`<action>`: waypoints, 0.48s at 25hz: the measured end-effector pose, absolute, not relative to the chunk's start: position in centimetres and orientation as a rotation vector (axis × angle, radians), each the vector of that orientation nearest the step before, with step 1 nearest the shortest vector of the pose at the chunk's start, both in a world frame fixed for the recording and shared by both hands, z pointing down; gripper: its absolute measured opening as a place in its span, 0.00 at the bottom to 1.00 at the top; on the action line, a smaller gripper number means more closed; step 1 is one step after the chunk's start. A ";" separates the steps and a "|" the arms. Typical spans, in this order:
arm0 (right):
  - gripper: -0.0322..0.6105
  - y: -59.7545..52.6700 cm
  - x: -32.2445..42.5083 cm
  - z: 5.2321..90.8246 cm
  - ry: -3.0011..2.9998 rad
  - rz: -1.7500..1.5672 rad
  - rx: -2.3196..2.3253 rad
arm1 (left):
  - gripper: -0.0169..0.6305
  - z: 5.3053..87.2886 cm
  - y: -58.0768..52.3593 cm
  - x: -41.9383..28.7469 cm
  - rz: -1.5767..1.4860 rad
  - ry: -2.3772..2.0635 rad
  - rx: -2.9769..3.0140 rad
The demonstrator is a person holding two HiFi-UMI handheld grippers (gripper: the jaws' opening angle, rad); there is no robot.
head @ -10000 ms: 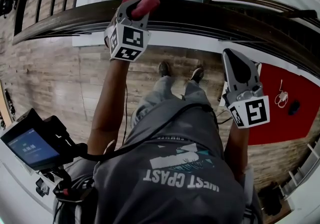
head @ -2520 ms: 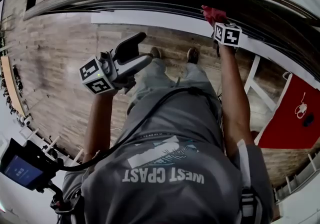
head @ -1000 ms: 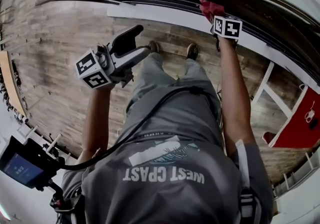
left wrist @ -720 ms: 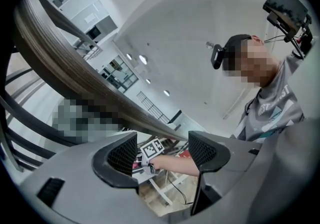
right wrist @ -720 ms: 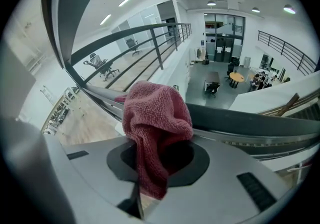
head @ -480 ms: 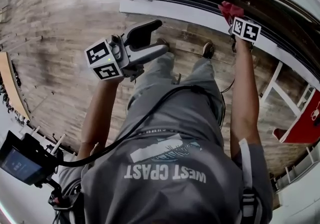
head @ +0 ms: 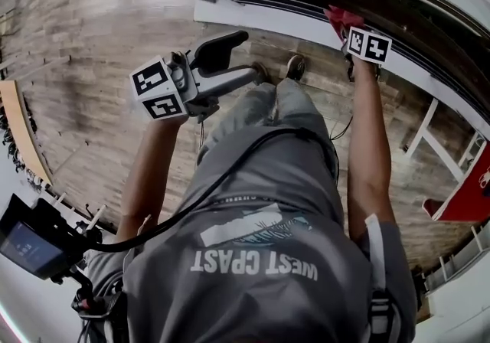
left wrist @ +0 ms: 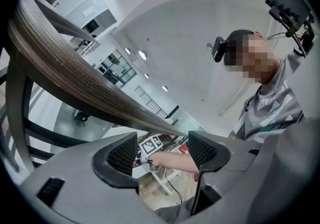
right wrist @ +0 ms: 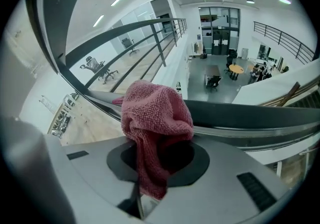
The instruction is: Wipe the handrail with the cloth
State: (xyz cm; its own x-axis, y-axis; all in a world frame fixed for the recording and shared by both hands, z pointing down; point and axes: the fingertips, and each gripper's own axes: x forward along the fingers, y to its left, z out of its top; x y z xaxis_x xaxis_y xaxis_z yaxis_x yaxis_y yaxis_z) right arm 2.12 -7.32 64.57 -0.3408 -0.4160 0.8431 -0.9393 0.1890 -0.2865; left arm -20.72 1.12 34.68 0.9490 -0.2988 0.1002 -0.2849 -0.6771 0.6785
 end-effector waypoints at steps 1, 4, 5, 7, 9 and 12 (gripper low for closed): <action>0.16 -7.2 1.4 64.7 -1.864 1.095 1.253 | 0.53 34.7 1.2 -20.9 -0.035 -0.418 2.347; 0.16 -6.6 -1.6 65.1 -1.895 1.099 1.214 | 0.53 34.8 1.6 -22.0 -0.047 -0.444 2.338; 0.16 -6.8 -2.7 65.0 -1.913 1.110 1.207 | 0.53 35.0 1.5 -22.4 -0.039 -0.454 2.342; 0.16 -7.2 -4.6 64.7 -1.945 1.131 1.185 | 0.53 35.0 1.2 -22.7 -0.035 -0.473 2.348; 0.16 -7.5 -6.0 64.7 -1.965 1.130 1.155 | 0.53 34.9 0.9 -22.7 -0.051 -0.486 2.347; 0.16 -7.8 -6.8 64.9 -1.972 1.132 1.130 | 0.53 34.9 0.7 -22.4 -0.058 -0.490 2.342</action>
